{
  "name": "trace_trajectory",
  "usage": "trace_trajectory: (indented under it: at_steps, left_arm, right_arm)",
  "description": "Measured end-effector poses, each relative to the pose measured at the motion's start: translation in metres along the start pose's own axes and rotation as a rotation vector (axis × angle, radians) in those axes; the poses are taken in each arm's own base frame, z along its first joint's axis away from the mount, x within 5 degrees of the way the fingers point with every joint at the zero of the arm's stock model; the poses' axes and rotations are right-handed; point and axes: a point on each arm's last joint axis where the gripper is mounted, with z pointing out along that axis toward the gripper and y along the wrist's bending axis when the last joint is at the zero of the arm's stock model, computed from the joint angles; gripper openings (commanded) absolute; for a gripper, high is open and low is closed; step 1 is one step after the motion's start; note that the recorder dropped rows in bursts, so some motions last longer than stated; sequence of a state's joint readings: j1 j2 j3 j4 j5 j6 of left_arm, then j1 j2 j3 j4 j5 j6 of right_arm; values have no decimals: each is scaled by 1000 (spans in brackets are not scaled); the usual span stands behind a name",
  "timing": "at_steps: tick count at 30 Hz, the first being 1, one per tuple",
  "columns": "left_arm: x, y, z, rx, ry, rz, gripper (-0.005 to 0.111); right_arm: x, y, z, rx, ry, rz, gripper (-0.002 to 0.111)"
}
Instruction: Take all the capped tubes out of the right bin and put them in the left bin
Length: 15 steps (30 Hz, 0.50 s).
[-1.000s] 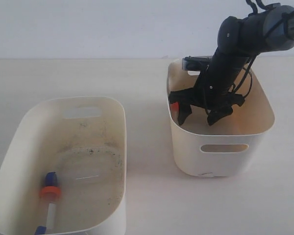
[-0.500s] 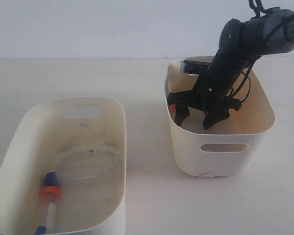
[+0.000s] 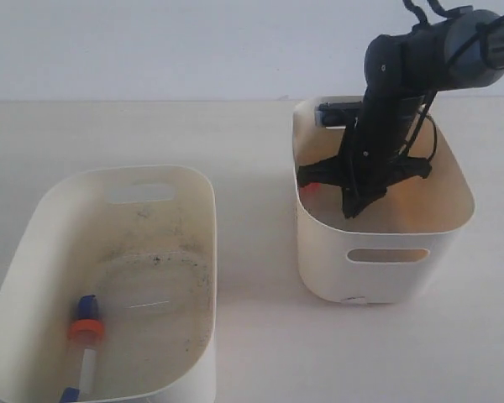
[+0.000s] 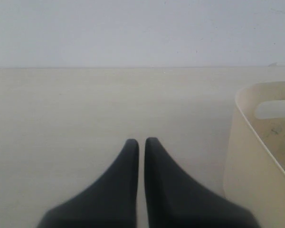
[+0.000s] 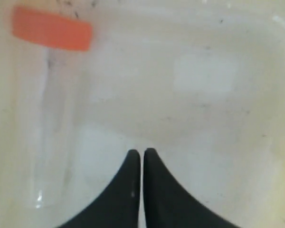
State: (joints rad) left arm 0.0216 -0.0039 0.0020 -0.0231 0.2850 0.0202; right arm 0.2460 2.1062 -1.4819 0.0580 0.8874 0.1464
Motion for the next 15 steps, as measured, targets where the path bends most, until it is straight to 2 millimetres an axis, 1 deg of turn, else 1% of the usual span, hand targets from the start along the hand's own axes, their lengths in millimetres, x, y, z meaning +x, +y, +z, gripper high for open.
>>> trace_trajectory:
  at_steps: [5,6,8,9,13,15]
  left_arm:
    - [0,0,0,0,0,0,4]
    - [0,0,0,0,0,0,4]
    - [0,0,0,0,0,0,4]
    - [0,0,0,0,0,0,4]
    - [0,0,0,0,0,0,4]
    - [0,0,0,0,0,0,4]
  right_arm:
    - [-4,3,-34,-28,-114,25,2]
    - [-5,3,-39,-43,-126,36,2]
    - [-5,7,-44,-90,-140,72,8]
    - [-6,8,-45,-112,-144,88,12]
    - [-5,12,-46,-155,-141,100,40]
    - [-5,12,-45,-158,-138,97,51]
